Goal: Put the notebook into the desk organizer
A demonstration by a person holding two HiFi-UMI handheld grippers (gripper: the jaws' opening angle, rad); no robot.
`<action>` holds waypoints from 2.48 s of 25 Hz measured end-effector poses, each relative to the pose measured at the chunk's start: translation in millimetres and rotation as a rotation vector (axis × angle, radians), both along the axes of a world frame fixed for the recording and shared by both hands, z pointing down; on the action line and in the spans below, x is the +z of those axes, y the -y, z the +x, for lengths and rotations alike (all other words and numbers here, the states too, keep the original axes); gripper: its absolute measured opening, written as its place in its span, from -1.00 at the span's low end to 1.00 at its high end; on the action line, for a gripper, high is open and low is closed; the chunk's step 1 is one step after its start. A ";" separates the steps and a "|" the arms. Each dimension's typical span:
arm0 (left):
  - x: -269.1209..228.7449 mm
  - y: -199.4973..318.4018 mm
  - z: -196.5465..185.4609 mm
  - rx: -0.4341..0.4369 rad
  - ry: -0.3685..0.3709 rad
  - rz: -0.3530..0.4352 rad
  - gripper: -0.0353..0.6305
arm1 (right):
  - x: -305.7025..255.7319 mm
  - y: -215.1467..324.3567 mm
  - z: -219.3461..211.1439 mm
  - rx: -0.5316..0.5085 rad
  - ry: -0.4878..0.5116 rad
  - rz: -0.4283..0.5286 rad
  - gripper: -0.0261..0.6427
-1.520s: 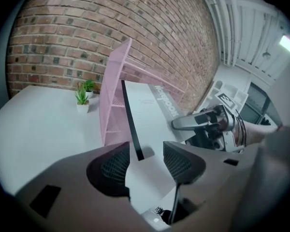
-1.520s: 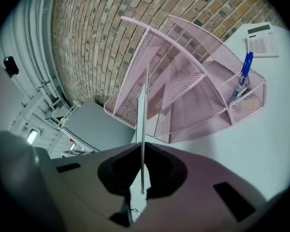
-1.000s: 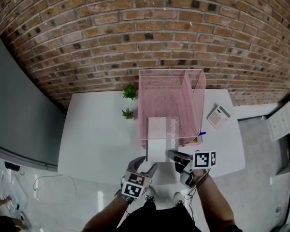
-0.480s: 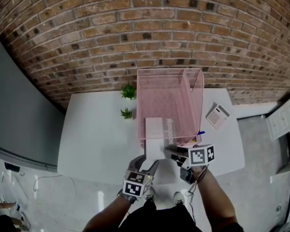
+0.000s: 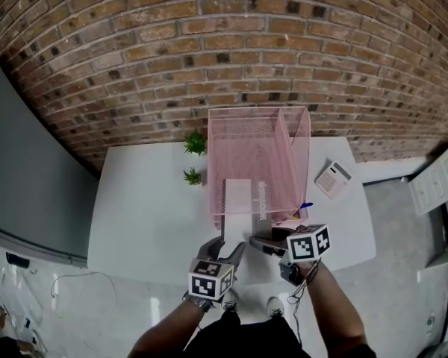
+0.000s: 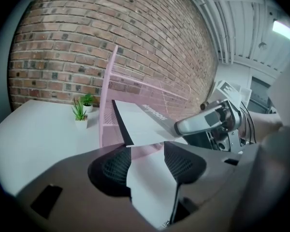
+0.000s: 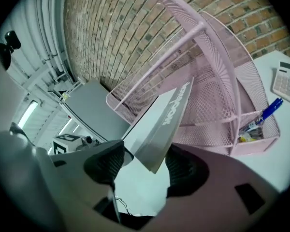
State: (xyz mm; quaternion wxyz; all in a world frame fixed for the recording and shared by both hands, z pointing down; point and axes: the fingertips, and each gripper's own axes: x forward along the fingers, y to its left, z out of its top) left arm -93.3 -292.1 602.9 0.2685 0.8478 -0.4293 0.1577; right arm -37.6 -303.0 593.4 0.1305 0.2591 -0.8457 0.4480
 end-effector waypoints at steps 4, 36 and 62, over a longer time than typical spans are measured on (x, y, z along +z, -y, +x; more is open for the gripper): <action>-3.0 10.2 -0.5 -0.022 -0.009 -0.007 -0.28 | 4.6 -7.8 6.5 -0.003 -0.059 0.030 -0.11; -22.2 8.0 -18.6 0.009 -0.014 0.026 -0.29 | 15.1 43.3 35.6 0.605 -0.165 0.055 -0.23; -83.8 -47.8 -5.9 -0.109 0.005 0.165 -0.88 | -107.9 -35.1 38.3 0.309 -0.072 0.547 -0.91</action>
